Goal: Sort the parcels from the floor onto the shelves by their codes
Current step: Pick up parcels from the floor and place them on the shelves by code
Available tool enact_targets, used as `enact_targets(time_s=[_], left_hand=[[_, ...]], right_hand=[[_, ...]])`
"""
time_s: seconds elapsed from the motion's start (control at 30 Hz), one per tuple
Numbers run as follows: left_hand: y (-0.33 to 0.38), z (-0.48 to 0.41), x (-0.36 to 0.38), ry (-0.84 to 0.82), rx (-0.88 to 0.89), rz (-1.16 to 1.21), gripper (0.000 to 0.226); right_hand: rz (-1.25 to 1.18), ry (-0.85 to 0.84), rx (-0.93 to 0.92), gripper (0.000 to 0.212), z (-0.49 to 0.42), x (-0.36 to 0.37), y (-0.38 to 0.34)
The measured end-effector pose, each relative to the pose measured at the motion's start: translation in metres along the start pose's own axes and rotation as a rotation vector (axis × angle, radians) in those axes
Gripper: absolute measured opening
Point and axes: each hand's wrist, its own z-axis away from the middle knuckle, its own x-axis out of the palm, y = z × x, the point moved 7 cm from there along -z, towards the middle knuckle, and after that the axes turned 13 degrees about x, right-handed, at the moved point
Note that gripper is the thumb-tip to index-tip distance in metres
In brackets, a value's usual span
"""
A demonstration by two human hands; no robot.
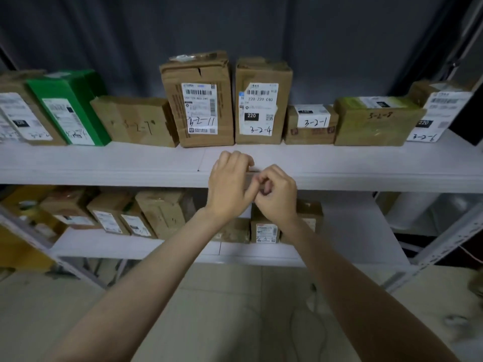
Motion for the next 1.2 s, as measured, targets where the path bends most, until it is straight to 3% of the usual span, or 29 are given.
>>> enact_targets(time_s=[0.1,0.2,0.33,0.43,0.53,0.63,0.83,1.2], left_hand=[[-0.004,0.040,0.022,-0.154,0.056,0.056,0.019],[-0.025,0.082,0.059,-0.368,0.004,0.069,0.023],[-0.062,0.141,0.123,-0.859,-0.231,-0.028,0.032],[-0.071,0.174,0.159,-1.178,-0.300,-0.089,0.049],[-0.071,0.193,0.185,-1.347,-0.337,-0.104,0.062],[-0.071,0.202,0.205,-1.420,-0.329,-0.106,0.064],[-0.080,0.217,0.239,-1.467,-0.432,-0.001,0.067],[-0.091,0.229,0.277,-1.363,-0.500,-0.012,0.067]], right_hand=[[0.056,-0.126,0.132,0.014,0.023,0.011,0.037],[0.176,-0.221,0.305,0.010,0.037,0.020,0.082],[0.355,-0.245,0.486,0.005,0.047,0.019,0.136],[0.555,-0.329,0.567,0.024,0.053,0.021,0.173],[0.688,-0.527,0.619,0.058,0.064,0.032,0.197],[0.753,-0.632,0.642,0.078,0.070,0.039,0.208],[0.811,-0.703,0.750,0.093,0.073,0.044,0.228],[0.778,-0.691,0.749,0.092,0.082,0.054,0.260]])
